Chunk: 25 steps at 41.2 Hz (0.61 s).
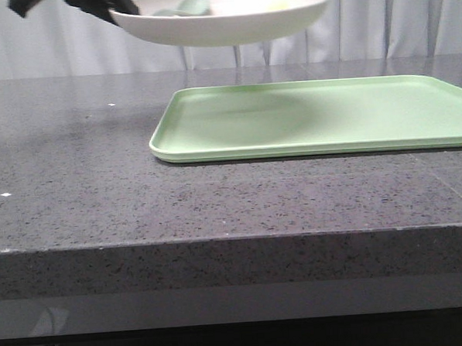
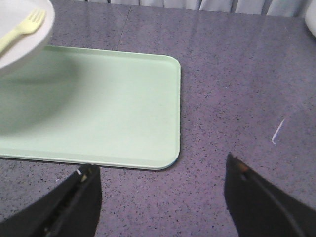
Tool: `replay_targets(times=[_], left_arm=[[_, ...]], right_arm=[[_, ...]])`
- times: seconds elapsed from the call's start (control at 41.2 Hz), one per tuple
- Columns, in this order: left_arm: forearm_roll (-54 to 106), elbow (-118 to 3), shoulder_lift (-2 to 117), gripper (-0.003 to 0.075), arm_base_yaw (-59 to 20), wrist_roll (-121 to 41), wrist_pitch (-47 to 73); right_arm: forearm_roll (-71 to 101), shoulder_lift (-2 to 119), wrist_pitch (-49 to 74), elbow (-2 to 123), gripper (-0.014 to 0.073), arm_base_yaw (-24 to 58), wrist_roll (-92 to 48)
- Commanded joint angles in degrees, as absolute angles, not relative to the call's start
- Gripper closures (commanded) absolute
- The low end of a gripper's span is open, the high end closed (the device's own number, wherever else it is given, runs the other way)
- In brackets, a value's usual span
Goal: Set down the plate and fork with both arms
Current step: 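Lift the plate with the left gripper and carry it over the tray, then lower the plate onto the tray and open the left gripper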
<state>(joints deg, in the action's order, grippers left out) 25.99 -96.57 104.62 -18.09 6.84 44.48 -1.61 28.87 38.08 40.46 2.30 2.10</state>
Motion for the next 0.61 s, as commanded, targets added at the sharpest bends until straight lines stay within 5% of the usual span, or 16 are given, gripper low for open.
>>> replay_targets(times=[0.0, 0.582], left_arm=[[24.2, -99.0, 103.7, 0.0741, -21.9, 14.0, 38.9], [-6.1, -98.9, 109.5, 0.0741, -36.0, 53.9, 28.9]], right_arm=[[-2.2, 29.6, 33.8, 42.2, 0.0051, 1.9, 2.2], [-2.2, 29.6, 33.8, 42.2, 0.0051, 1.9, 2.2]])
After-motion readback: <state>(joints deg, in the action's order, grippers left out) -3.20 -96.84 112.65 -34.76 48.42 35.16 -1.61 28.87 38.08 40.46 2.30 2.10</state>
